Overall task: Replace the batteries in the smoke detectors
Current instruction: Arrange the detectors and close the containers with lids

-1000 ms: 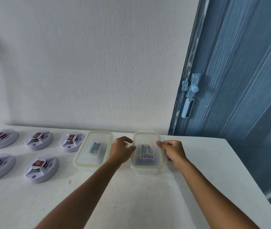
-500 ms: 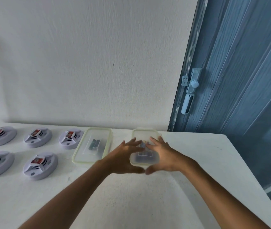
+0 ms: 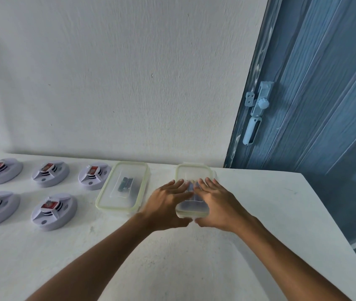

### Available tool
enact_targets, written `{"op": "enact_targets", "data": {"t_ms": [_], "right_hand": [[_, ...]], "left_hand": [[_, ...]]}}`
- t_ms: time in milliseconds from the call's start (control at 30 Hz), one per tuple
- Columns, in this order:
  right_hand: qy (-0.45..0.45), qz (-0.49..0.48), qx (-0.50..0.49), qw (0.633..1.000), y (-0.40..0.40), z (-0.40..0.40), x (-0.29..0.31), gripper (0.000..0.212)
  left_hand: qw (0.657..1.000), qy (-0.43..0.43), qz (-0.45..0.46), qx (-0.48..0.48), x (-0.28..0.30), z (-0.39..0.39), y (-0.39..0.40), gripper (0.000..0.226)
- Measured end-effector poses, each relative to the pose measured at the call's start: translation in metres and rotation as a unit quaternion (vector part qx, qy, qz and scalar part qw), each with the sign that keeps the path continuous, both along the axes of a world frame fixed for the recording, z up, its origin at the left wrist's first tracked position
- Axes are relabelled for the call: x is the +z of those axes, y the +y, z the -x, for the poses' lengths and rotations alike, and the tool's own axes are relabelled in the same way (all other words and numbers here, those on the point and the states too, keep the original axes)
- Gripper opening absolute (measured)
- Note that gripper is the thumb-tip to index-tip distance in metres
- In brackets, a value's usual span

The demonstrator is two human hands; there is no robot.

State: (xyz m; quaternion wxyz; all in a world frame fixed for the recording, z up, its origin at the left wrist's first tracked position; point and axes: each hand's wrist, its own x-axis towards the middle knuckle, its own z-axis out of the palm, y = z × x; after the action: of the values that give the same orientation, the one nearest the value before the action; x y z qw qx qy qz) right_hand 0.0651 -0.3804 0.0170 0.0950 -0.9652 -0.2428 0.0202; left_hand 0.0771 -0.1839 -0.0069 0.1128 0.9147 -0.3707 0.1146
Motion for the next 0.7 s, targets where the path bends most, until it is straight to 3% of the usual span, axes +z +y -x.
{"op": "enact_targets", "data": {"t_ms": [133, 300, 400, 567, 700], "right_hand": [[-0.015, 0.001, 0.005, 1.0, -0.001, 0.0, -0.002, 0.092], [0.045, -0.066, -0.025, 0.997, -0.013, -0.014, 0.013, 0.085], [0.047, -0.064, -0.054, 0.995, -0.019, -0.02, 0.006, 0.082], [-0.014, -0.057, -0.086, 0.995, -0.023, -0.007, -0.002, 0.108], [-0.03, -0.055, -0.093, 0.994, -0.02, 0.011, 0.0, 0.115]], "left_hand": [[1.0, 0.015, -0.003, 0.005, -0.002, 0.0, 0.001, 0.071], [0.994, 0.096, -0.049, 0.022, 0.012, -0.001, 0.001, 0.067], [0.989, 0.094, -0.106, 0.043, 0.03, -0.003, 0.004, 0.065], [0.975, 0.103, -0.144, 0.135, 0.041, 0.003, -0.004, 0.048], [0.968, 0.143, -0.154, 0.138, 0.039, 0.005, -0.006, 0.091]]}}
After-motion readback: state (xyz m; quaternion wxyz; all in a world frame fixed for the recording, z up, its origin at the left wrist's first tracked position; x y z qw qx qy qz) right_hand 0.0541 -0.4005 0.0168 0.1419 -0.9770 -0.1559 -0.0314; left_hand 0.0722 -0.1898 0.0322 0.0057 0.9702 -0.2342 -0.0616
